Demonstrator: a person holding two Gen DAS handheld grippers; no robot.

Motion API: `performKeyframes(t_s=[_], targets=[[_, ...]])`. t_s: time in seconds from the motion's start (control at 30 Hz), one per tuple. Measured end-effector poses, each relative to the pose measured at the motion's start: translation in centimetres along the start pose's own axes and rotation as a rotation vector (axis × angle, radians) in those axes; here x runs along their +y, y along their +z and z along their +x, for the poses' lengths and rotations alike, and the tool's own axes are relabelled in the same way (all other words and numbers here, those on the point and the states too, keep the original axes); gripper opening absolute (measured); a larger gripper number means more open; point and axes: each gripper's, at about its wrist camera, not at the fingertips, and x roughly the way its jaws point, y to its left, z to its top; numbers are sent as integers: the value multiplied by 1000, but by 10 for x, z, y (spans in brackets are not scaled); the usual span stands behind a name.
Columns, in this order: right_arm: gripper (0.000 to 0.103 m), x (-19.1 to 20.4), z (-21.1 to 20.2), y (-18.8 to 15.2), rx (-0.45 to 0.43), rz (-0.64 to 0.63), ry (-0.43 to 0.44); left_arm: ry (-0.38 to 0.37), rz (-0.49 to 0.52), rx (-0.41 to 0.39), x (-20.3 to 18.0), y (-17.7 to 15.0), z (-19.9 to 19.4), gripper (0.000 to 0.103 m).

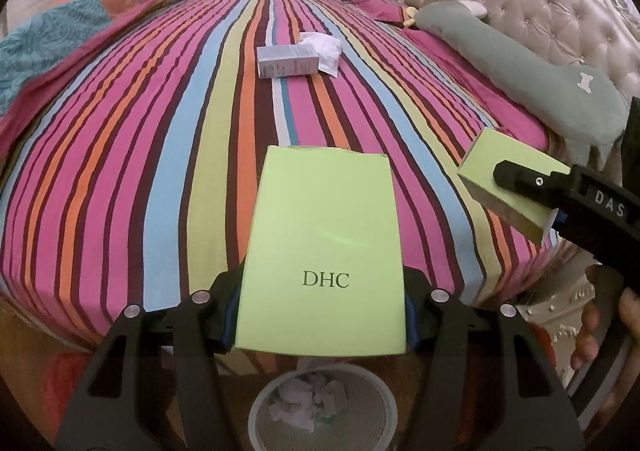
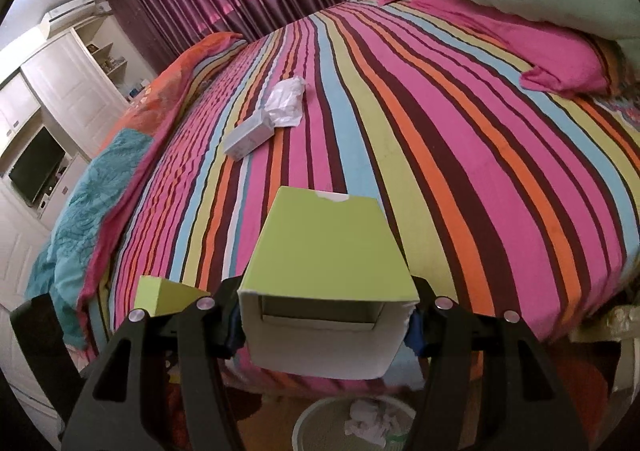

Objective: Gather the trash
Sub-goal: 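Carry both green boxes with both grippers over the wastebasket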

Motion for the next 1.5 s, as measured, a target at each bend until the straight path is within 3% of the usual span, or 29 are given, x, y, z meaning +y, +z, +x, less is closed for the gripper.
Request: performKeyframes(t_s=[0.2,0.5,0.77,0.97,1.5], targets=[[57,1,-19,-29,20,13,17,-1,25,2,-1,-19,-19,58],[57,2,-24,-73,107,38,30,-18,53,88,-7,-65,-30,58],[57,-5,-7,-118,244,66,-4,-52,39,257,-5,-107,-4,58],[57,-21,11,-138,346,85,-65,-52,-6,337,6,-118,11,58],[57,-37,60,-175,632,141,-101,-22,-49,598,12,-150,68,58]])
